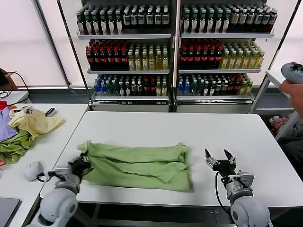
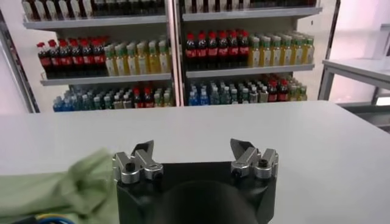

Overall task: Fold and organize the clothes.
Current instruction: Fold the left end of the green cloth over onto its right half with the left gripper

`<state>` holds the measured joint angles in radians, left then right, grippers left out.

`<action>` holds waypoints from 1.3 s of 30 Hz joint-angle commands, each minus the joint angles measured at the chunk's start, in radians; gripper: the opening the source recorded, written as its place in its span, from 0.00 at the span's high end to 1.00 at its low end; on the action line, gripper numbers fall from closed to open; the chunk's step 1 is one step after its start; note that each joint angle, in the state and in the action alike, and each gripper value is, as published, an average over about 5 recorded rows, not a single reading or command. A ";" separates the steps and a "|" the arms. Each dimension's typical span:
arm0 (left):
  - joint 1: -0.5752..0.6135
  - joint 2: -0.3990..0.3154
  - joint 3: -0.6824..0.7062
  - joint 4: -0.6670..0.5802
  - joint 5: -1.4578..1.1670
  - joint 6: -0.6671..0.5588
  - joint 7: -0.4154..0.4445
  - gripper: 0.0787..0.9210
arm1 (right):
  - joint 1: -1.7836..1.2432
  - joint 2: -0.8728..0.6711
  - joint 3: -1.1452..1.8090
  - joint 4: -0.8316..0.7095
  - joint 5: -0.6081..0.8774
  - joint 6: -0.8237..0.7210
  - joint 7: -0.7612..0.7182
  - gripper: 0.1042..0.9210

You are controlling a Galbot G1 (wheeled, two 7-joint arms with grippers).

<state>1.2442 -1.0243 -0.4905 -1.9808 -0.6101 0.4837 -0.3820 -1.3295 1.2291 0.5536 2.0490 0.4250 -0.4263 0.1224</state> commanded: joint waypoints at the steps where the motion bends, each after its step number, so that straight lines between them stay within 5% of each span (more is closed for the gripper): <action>1: -0.035 0.095 -0.228 -0.150 -0.463 0.009 0.005 0.96 | -0.001 -0.005 0.002 0.011 0.001 0.001 -0.001 0.12; 10: -0.037 -0.111 -0.047 -0.336 -0.754 -0.001 0.002 0.96 | -0.016 -0.010 0.005 0.026 -0.001 0.003 -0.003 0.12; 23: -0.181 -0.342 0.267 -0.052 -0.575 -0.016 -0.024 0.96 | -0.025 -0.016 0.004 0.035 0.000 0.007 -0.008 0.12; 32: -0.211 -0.352 0.383 0.094 -0.298 -0.007 0.065 0.95 | -0.014 -0.020 0.001 0.029 0.008 0.013 -0.011 0.12; 39: -0.221 -0.361 0.428 0.122 -0.154 -0.056 0.243 0.77 | 0.001 -0.023 -0.004 0.017 0.012 0.014 -0.012 0.12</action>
<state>1.0562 -1.3358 -0.1891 -1.9778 -1.0255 0.4705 -0.3334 -1.3357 1.2062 0.5507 2.0719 0.4358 -0.4131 0.1111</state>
